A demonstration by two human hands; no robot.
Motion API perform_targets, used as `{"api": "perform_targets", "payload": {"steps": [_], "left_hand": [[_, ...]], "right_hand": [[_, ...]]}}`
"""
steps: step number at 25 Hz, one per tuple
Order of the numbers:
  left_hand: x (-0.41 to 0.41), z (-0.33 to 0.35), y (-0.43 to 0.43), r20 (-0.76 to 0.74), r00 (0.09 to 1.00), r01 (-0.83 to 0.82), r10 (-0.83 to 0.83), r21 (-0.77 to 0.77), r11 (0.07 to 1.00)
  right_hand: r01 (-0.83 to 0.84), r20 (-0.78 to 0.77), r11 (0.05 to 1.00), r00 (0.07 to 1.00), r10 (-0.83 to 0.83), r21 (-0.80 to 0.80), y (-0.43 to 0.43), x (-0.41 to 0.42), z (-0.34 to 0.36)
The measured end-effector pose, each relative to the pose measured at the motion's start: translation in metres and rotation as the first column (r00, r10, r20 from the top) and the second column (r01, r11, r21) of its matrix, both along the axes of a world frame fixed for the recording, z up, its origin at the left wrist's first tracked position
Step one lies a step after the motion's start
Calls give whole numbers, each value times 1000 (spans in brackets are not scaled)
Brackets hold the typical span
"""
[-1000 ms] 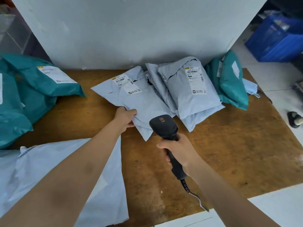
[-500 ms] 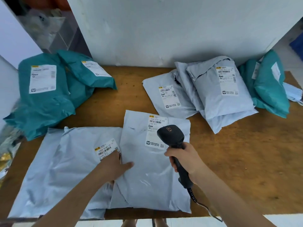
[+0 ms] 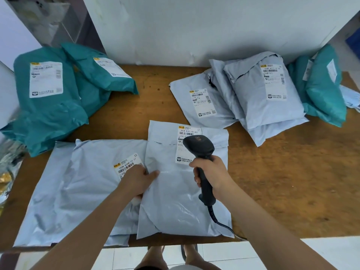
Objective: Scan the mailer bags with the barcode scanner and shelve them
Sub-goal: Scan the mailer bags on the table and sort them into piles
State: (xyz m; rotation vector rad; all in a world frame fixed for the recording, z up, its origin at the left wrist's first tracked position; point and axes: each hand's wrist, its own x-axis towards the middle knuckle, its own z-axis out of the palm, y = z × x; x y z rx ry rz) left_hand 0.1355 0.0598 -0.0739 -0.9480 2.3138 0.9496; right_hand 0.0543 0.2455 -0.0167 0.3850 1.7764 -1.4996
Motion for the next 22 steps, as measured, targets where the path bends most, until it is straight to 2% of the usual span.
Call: {"api": "perform_targets", "payload": {"steps": [4, 8, 11, 12, 14, 16, 19, 22], "left_hand": [[0, -2, 0, -20, 1000, -8, 8, 10, 1000], [2, -2, -1, -14, 997, -75, 77, 89, 993], [4, -1, -1, -95, 994, -56, 61, 55, 997], [7, -1, -4, -138, 987, -71, 78, 57, 996], [15, 5, -11, -217, 969, -113, 119, 41, 993], [30, 10, -26, -279, 944, -188, 175, -19, 982], [58, 21, -65, -284, 904, -362, 320, -112, 925], [90, 20, -108, -155, 921, -386, 359, -226, 894]], "right_hand": [[-4, 7, 1000, 1000, 4, 14, -2, 2, -2], [-6, -6, 1000, 1000, 6, 5, -3, 4, -3], [-13, -51, 999, 999, 15, 39, 3, 2, -7], [2, -95, 997, 996, 6, 82, 7, -1, -10], [50, -263, 962, 964, 23, 268, 21, -7, -20], [80, -383, 872, 915, 128, 483, 38, -13, -32], [72, -321, 787, 933, 165, 613, 55, -17, -51], [41, -265, 730, 945, 194, 682, 57, -14, -69]]}}
